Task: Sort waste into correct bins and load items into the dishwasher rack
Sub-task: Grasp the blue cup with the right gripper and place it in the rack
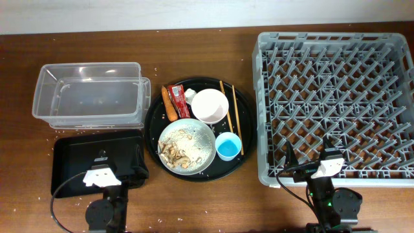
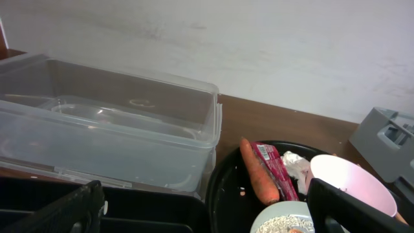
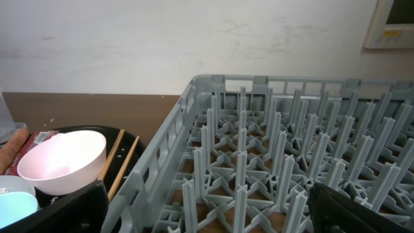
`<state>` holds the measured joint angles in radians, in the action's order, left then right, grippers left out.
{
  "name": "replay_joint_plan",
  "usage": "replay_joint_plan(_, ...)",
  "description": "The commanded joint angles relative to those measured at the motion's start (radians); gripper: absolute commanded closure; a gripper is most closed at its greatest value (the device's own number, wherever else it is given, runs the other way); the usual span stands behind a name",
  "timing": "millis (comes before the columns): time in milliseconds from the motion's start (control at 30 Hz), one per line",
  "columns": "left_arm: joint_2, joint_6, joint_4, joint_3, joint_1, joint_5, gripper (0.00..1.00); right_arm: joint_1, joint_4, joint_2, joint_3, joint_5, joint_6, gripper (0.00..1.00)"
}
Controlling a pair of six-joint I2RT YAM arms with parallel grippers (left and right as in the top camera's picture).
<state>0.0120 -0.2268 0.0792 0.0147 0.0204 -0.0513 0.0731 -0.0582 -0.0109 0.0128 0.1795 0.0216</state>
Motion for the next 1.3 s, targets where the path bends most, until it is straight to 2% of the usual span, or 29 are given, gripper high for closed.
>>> replay_joint_plan(0,-0.006,0.016,0.0,-0.006,0.003,0.011,0.01,-0.001,-0.001,0.005,-0.007,0.012,-0.003,0.02)
replay_joint_plan(633,-0.006,0.016,0.0,-0.006,0.003,0.015,0.01,0.0,0.015,0.005,-0.007,0.031,-0.003,0.02)
replay_joint_plan(700,-0.006,0.016,-0.058,-0.005,0.003,0.029,0.01,-0.001,0.1,0.005,-0.007,0.111,-0.002,0.02)
replay_joint_plan(767,-0.006,0.016,-0.215,-0.005,0.003,0.039,0.01,-0.001,0.15,0.005,0.002,0.151,-0.002,0.02)
replay_joint_plan(800,-0.006,0.016,-0.311,0.009,0.003,0.043,0.01,-0.001,0.148,0.005,0.047,0.157,0.021,0.02)
replay_joint_plan(833,-0.006,0.019,-0.321,0.039,0.003,0.029,0.01,0.0,0.142,0.001,0.094,0.158,0.042,0.02)
replay_joint_plan(900,0.043,0.02,-0.224,0.165,0.003,0.029,0.01,0.0,0.053,-0.056,0.232,0.157,0.043,0.02)
replay_joint_plan(933,0.105,0.02,-0.118,0.261,0.003,0.029,0.01,0.0,-0.074,-0.15,0.364,0.157,0.063,0.02)
replay_joint_plan(1100,0.748,0.02,0.509,0.937,0.003,0.076,0.01,-0.001,-0.855,-0.974,1.247,0.165,0.063,0.02)
replay_joint_plan(1167,0.977,0.015,0.753,1.175,0.003,0.169,0.01,0.0,-1.093,-1.229,1.534,0.253,0.065,0.02)
replay_joint_plan(1200,1.043,0.015,0.778,1.218,0.003,0.245,0.01,-0.001,-1.202,-1.336,1.63,0.293,0.065,0.02)
replay_joint_plan(1233,1.077,0.014,0.743,1.224,0.003,0.329,0.01,0.0,-1.238,-1.4,1.658,0.294,0.065,0.02)
replay_joint_plan(1267,1.117,-0.03,0.694,1.224,0.006,0.348,0.01,0.0,-1.257,-1.437,1.658,0.3,0.065,0.02)
